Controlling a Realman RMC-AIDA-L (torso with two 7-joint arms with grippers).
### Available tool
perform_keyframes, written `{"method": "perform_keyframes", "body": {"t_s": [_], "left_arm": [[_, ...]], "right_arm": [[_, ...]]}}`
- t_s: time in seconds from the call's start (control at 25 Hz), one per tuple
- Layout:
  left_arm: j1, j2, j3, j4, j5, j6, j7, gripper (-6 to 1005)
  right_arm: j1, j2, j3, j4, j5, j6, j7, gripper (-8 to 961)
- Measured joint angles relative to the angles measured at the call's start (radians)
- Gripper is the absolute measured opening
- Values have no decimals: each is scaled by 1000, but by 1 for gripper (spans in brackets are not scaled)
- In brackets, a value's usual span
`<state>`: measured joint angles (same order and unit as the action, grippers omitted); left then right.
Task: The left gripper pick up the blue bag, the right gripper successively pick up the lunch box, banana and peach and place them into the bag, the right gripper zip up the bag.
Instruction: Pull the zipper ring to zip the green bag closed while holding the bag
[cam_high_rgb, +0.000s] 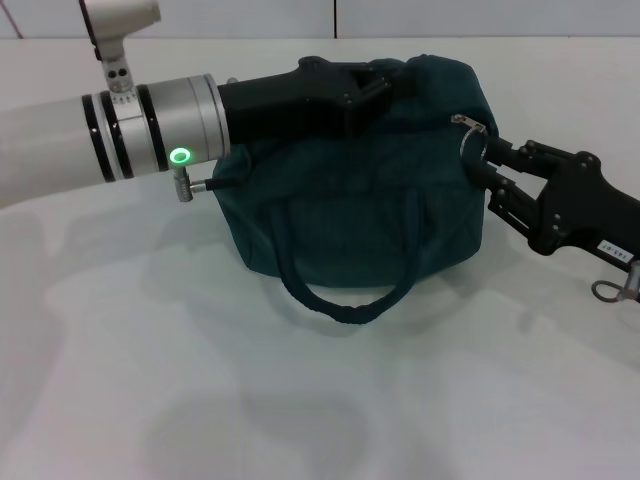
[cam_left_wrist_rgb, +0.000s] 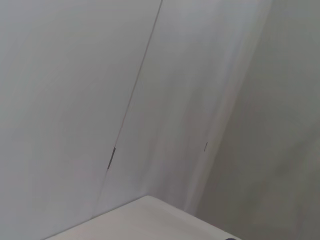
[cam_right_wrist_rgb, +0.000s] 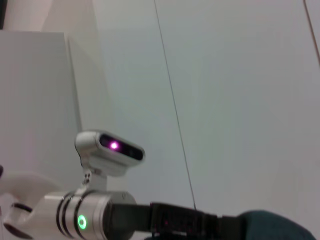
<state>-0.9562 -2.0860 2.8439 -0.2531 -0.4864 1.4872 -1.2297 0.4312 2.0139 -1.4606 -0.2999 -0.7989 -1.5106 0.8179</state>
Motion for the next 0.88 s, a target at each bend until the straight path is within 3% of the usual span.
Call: {"method": "perform_keyframes", "body": {"t_s": [0.52,0.88], "left_arm": [[6,1,0,0,-12,-1,16,60],[2,2,0,0,-14,-1,20,60]], "right_arm": [[-16,-22,25,-1,10,-22,82,326],[-3,-18,34,-10,9,45,104,357]]}}
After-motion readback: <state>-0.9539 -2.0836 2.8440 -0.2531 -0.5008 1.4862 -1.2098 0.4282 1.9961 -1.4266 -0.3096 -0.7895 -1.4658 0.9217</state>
